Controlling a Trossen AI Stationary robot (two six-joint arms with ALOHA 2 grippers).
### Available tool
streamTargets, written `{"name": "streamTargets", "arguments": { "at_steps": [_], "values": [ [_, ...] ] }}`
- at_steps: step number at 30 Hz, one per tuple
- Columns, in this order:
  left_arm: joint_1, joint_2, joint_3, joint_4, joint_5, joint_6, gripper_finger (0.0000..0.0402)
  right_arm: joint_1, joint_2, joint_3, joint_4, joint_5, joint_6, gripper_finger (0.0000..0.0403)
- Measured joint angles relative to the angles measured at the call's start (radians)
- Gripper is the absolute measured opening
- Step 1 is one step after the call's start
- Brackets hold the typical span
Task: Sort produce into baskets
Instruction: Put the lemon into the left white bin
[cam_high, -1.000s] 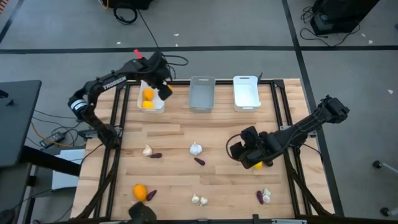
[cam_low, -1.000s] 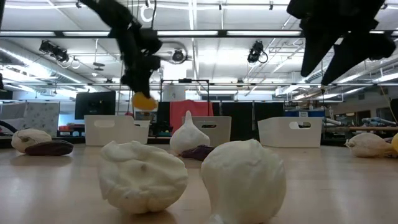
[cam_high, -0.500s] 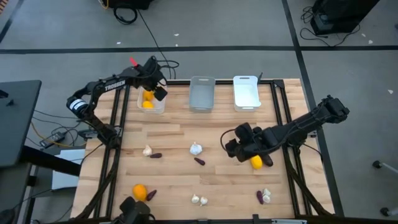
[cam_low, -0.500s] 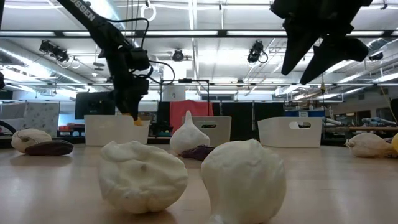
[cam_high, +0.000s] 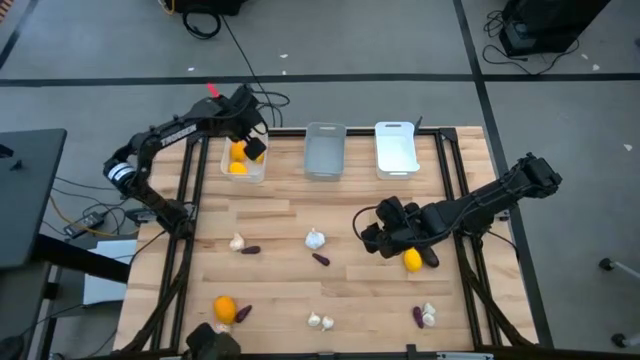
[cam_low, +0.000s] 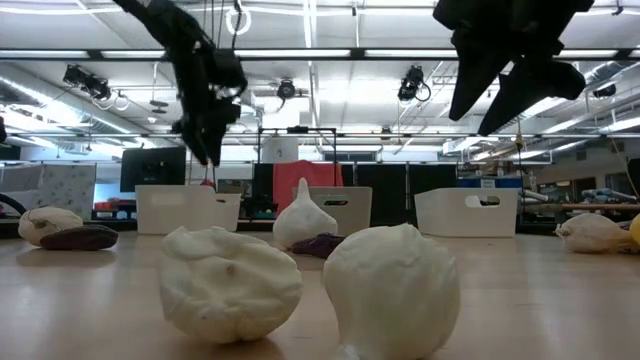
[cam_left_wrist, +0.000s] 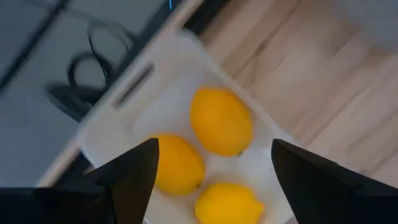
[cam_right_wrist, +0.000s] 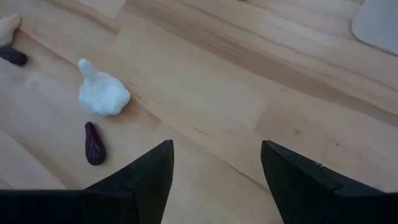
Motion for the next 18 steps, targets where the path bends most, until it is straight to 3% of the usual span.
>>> {"name": "streamTargets", "arguments": {
  "at_steps": [9, 18],
  "values": [
    [-0.195, -0.205, 0.025, -0.143, 0.109, -0.141, 0.0277, -0.001, 0.000, 0.000, 0.000, -0.035, -0.038, 0.0252],
    [-0.567, -0.335, 0.025, -0.345, 0.110, -0.413, 0.0274, -0.012, 0.000, 0.000, 0.000, -0.010, -0.098, 0.0252]
  ]
}}
